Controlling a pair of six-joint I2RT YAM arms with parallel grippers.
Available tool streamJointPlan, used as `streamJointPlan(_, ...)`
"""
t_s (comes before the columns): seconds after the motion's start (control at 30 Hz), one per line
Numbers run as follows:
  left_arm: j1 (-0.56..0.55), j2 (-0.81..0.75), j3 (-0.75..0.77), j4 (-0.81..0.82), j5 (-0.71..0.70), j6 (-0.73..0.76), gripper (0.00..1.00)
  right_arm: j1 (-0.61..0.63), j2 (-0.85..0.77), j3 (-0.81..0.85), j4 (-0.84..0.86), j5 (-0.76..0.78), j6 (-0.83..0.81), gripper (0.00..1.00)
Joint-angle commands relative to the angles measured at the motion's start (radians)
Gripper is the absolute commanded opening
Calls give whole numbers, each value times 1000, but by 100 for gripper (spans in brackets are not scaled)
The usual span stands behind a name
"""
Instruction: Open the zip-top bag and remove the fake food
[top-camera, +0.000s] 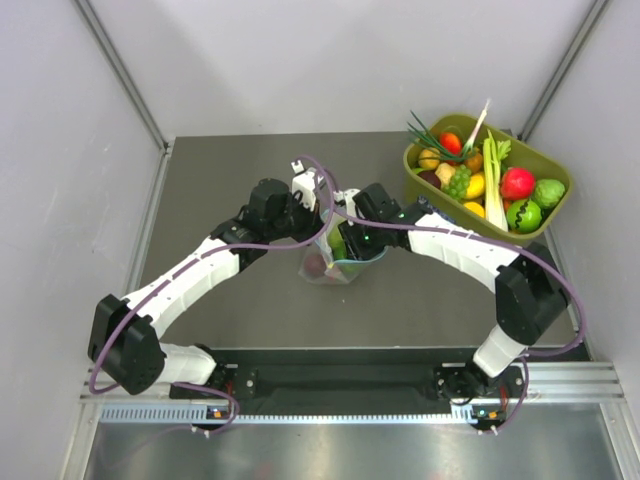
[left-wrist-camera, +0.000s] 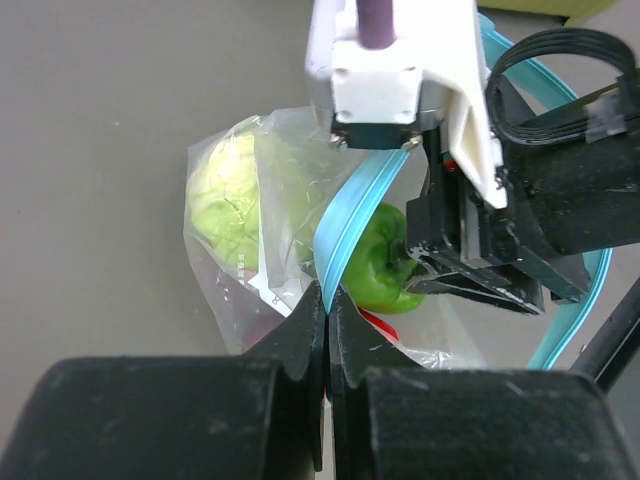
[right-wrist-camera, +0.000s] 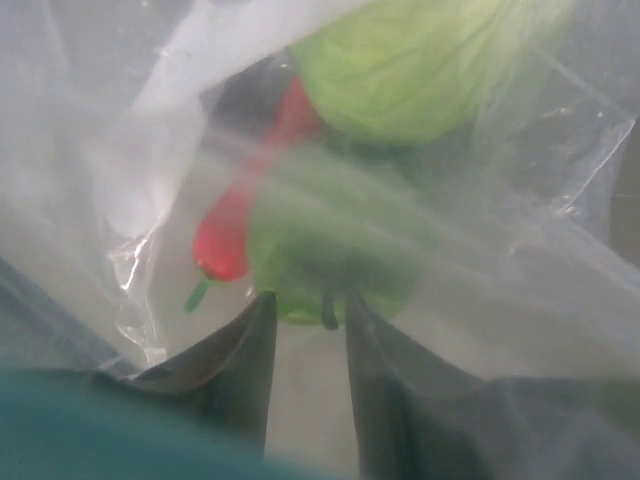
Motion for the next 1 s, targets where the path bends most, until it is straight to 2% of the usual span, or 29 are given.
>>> streamJointPlan(0.0,-4,-25,39,20,7,4,0,20,14,3,-27,19,-15,34)
streamJointPlan(0.13,-3,-25,39,20,10,4,0,22,12,11,-59,33,-29,32)
streamJointPlan(0.23,-4,-28,39,20,7,4,0,23,21,19,-82,33,-40,25)
streamJointPlan(0.37,-3,-28,39,21,8,4,0,23,20,9,-71,50,-37,2)
streamJointPlan(0.4,-3,-28,39,20,8,4,0,25,11,8,-65,56,-34,0)
streamJointPlan(0.7,-6,-26,39,21,19,2,0,20,-129,-8,99,111,49,0)
streamJointPlan(0.97,-12,-23,41,21,21,1,0,20,-218,40,145,122,80,0)
